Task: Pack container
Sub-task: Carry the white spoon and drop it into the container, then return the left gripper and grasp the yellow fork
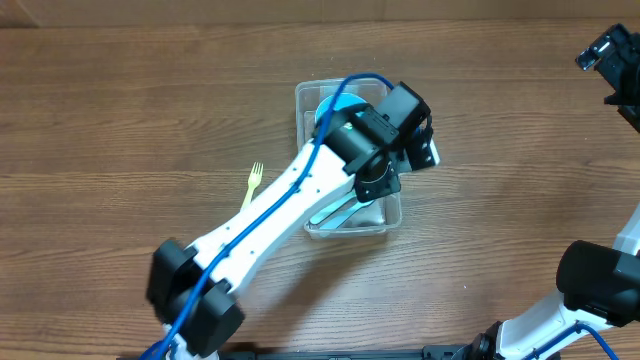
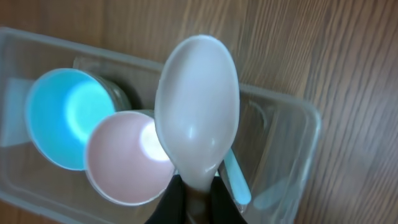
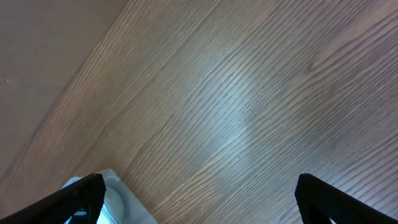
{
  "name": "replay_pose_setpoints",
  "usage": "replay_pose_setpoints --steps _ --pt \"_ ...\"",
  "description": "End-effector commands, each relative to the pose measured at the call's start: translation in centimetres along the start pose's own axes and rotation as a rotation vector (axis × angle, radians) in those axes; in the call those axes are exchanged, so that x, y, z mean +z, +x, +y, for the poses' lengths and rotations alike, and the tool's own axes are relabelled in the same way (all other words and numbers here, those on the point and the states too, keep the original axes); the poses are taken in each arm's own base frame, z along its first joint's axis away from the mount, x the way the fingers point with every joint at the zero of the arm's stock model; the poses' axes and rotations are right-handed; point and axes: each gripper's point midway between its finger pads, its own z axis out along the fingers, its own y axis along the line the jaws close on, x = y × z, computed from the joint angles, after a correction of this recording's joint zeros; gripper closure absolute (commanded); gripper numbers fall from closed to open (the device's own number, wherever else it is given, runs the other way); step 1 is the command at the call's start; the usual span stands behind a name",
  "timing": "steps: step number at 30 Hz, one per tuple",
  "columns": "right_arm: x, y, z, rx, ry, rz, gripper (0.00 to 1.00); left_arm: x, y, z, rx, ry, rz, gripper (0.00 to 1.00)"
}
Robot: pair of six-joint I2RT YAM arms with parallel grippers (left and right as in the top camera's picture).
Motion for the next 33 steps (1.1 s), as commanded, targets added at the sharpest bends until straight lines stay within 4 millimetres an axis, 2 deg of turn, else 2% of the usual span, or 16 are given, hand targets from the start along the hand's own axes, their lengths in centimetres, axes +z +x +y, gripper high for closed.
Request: replay_pose_setpoints --steps 1,4,7,9,11,12,15,16,17,19,21,24,25,27,33 --pt "-0.7 -0.2 0.1 0.001 -0.006 -0.023 0.00 3.9 3.1 0.2 0.057 0.044 0.145 0.96" --pt "-0.7 -0.2 0.1 0.001 -0.006 -0.023 0.00 5.0 4.6 -0.3 0.066 0.086 0.212 0.96" --pt "-0.7 -0.2 0.1 0.001 -0.006 -0.023 0.00 4.1 4.4 -0.8 0.083 0.087 0.209 0.93" --pt "-0.7 -0.2 0.1 0.001 -0.006 -0.023 0.00 2.8 3.9 -1.1 0.085 0.070 0.184 0.80" --pt "-0.7 -0.2 0.1 0.001 -0.006 -0.023 0.00 1.2 3.9 -0.6 0.051 0.025 0.172 0.57" --pt "-0.7 -0.2 0.1 0.001 -0.006 -0.023 0.00 0.3 4.0 -0.2 0.016 -0.003 0.167 0.51" --pt "-0.7 -0.2 0.1 0.001 -0.006 -0.023 0.00 -2.0 5.0 1.2 -0.100 -0.048 0.146 0.53" --pt "-0.7 -0.2 0.1 0.001 -0.006 -0.023 0.00 -3.6 6.4 2.5 -0.244 -0.071 0.141 0.58" --pt "-0.7 -0.2 0.1 0.001 -0.006 -0.023 0.00 -4.3 7.6 3.3 -0.337 -0.082 0.149 0.63" --pt "-0.7 -0.2 0.1 0.001 -0.006 -0.023 0.00 -5.2 9.9 4.8 -0.505 -0.101 0.169 0.65" --pt "-0.7 -0.2 0.1 0.001 -0.006 -0.023 0.00 -5.6 13.3 7.1 -0.720 -0.114 0.200 0.65" --pt "-0.7 -0.2 0.1 0.001 -0.006 -0.023 0.00 -4.9 16.7 8.5 -0.914 -0.068 0.216 0.64" --pt "-0.7 -0.2 0.1 0.001 -0.006 -0.023 0.00 -3.7 18.3 8.4 -0.996 -0.017 0.226 0.63" --pt "-0.7 -0.2 0.1 0.001 -0.006 -0.023 0.00 -1.7 20.1 7.9 -1.061 0.009 0.253 0.60" --pt "-0.7 -0.2 0.1 0.001 -0.006 -0.023 0.00 6.1 23.5 5.1 -1.211 0.007 0.287 0.54"
